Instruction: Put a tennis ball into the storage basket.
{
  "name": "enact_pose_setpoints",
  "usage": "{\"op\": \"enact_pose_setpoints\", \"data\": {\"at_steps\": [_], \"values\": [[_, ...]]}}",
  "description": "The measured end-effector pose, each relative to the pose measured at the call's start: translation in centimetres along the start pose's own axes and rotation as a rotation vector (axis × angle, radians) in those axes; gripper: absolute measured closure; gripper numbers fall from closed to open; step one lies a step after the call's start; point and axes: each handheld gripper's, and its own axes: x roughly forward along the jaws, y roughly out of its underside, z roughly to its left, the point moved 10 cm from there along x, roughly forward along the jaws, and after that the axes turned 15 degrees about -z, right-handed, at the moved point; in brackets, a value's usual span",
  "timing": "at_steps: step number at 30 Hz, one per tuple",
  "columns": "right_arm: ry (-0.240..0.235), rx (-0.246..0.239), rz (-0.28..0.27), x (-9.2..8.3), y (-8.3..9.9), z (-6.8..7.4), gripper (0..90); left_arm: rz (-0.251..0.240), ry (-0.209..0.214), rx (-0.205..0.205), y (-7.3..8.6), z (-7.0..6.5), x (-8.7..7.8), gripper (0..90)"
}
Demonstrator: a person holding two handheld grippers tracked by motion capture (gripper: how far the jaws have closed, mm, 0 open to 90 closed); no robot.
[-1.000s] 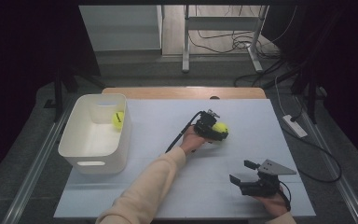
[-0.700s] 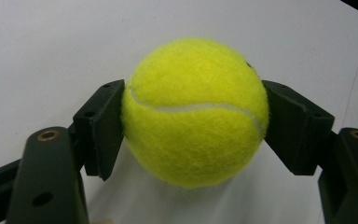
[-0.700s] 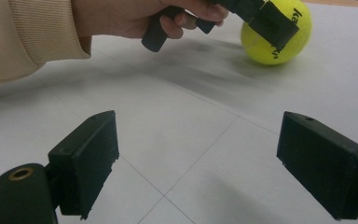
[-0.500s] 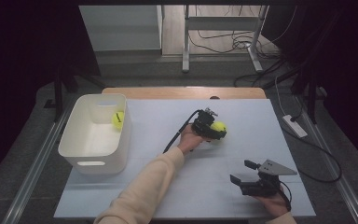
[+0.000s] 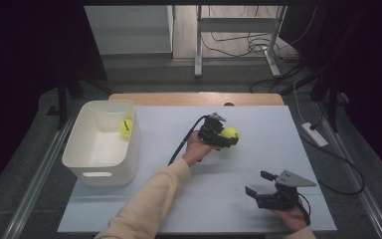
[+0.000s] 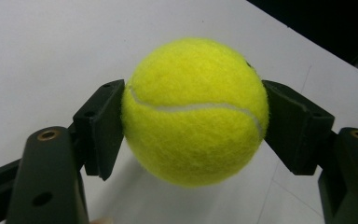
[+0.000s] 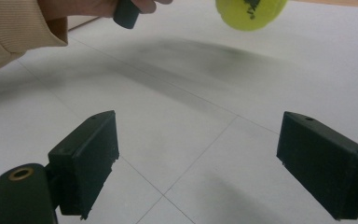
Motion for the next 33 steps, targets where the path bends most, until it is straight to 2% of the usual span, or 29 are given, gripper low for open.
{"op": "enact_pose_setpoints", "data": {"at_steps": [6, 15, 33], "values": [[0.001, -0.001, 0.0, 0.0, 0.0, 0.0, 12.8, -0.025, 0.0, 0.003, -0.5, 0.0, -1.8, 27.6], [0.002, 0.0, 0.006, 0.1, 0.1, 0.1, 12.8, -0.052, -0.002, 0.009, -0.8, 0.0, -3.6, 27.6], [0.003, -0.001, 0.005, 0.1, 0.1, 0.1, 12.8, -0.089, -0.001, 0.022, -1.4, -0.3, -5.4, 27.5]]}}
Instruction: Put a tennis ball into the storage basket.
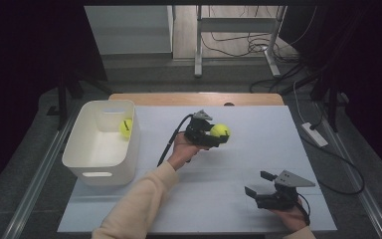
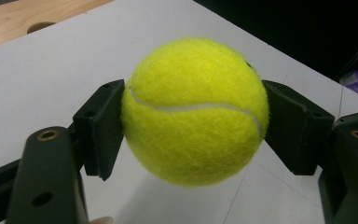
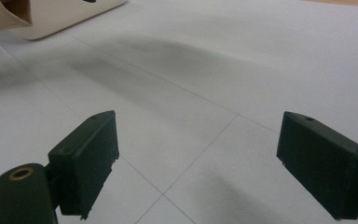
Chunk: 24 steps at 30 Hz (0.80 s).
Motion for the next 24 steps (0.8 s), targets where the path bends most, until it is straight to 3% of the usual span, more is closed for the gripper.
{"op": "enact_pose_setpoints", "data": {"at_steps": [24], "values": [[0.003, 0.0, 0.001, 0.0, 0.0, 0.0, 12.8, -0.041, -0.009, 0.035, -1.4, -0.1, -2.3, 27.5]]}}
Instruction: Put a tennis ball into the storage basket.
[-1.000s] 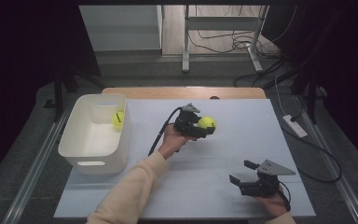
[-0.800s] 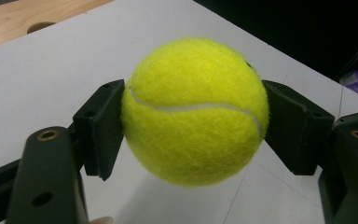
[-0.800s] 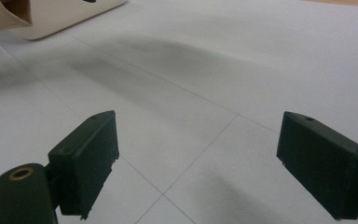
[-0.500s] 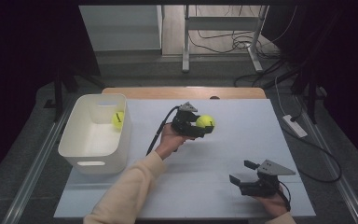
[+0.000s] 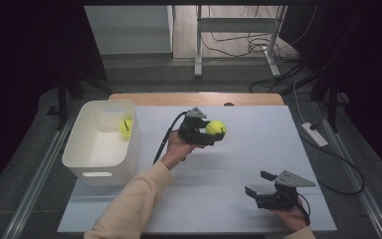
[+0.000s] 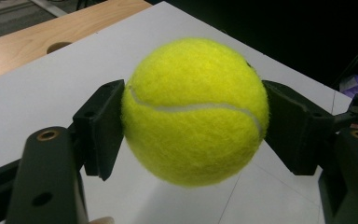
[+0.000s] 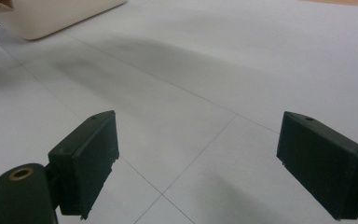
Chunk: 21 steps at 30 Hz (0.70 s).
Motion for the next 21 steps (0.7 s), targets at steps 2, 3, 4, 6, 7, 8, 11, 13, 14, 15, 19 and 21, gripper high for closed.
{"op": "enact_pose_setpoints", "data": {"at_steps": [2, 3, 4, 6, 7, 8, 11, 13, 14, 15, 19, 21], "values": [[0.001, 0.0, -0.001, 0.0, 0.0, 0.0, 12.8, -0.002, 0.0, 0.003, 0.0, 0.0, -0.1, 27.5], [0.001, 0.0, -0.001, 0.0, 0.0, 0.0, 12.9, -0.006, -0.002, 0.006, 0.0, -0.1, -0.3, 27.5], [0.002, -0.001, -0.003, 0.0, 0.0, -0.1, 12.8, -0.008, -0.002, 0.008, -0.1, -0.1, -0.4, 27.5], [0.001, 0.0, -0.004, 0.0, -0.1, 0.0, 12.8, -0.01, -0.002, 0.007, -0.1, -0.1, -0.4, 27.5], [0.001, 0.0, -0.004, 0.0, -0.1, 0.0, 12.8, -0.012, -0.004, 0.007, 0.0, -0.1, -0.5, 27.5], [0.002, -0.002, -0.002, 0.0, 0.0, -0.1, 12.8, -0.013, -0.005, 0.007, 0.0, -0.1, -0.6, 27.5], [0.001, -0.002, -0.002, 0.0, 0.0, 0.0, 12.8, -0.019, -0.007, 0.011, 0.0, -0.2, -0.9, 27.5], [0.001, -0.002, -0.002, 0.0, 0.0, 0.0, 12.8, -0.02, -0.009, 0.016, 0.0, -0.2, -1.0, 27.5], [0.001, -0.002, -0.002, 0.0, 0.0, 0.0, 12.9, -0.022, -0.01, 0.021, 0.1, -0.2, -1.2, 27.5], [0.001, -0.002, -0.002, 0.0, 0.0, 0.0, 12.9, -0.022, -0.01, 0.021, 0.1, -0.2, -1.2, 27.5], [0.001, -0.004, -0.002, 0.0, 0.0, 0.0, 12.8, -0.024, -0.014, 0.024, 0.2, -0.2, -1.5, 27.5], [0.0, -0.003, -0.001, 0.0, 0.0, 0.0, 12.8, -0.031, -0.015, 0.027, 0.2, -0.1, -1.8, 27.5]]}}
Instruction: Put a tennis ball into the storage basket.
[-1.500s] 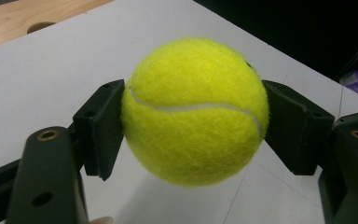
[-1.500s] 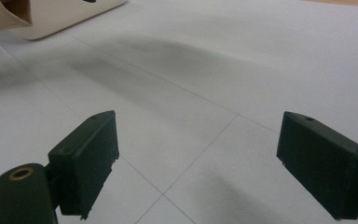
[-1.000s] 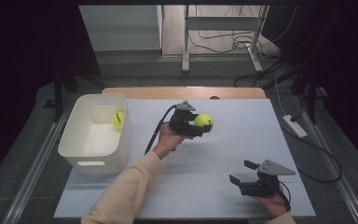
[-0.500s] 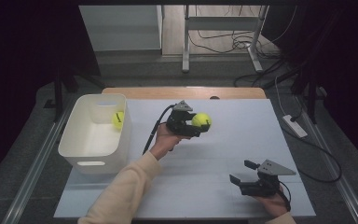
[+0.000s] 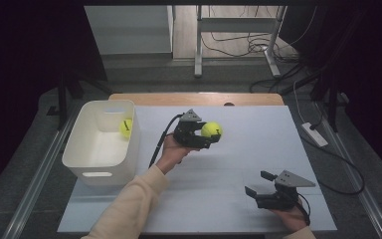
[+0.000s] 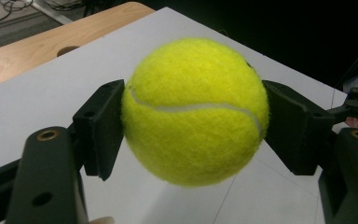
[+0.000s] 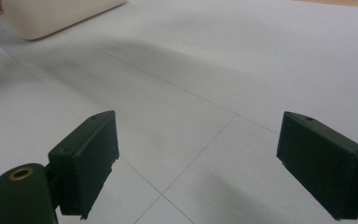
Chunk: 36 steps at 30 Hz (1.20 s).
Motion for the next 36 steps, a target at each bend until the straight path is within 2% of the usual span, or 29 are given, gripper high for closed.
{"op": "enact_pose_setpoints", "data": {"at_steps": [23, 31, 34, 36], "values": [[-0.001, -0.004, 0.002, 0.0, 0.0, 0.1, 12.9, -0.027, -0.012, -0.006, 0.8, 0.3, -2.6, 27.4], [-0.002, -0.006, 0.003, 0.0, 0.1, 0.1, 12.8, -0.039, -0.02, -0.008, 0.6, 0.5, -3.2, 27.4], [-0.002, -0.005, 0.004, 0.1, 0.1, 0.1, 12.8, -0.056, -0.012, -0.029, 0.2, 0.5, -3.4, 27.4], [-0.002, -0.007, 0.004, 0.1, 0.1, 0.1, 12.8, -0.059, -0.014, -0.028, 0.1, 0.5, -3.4, 27.5]]}}
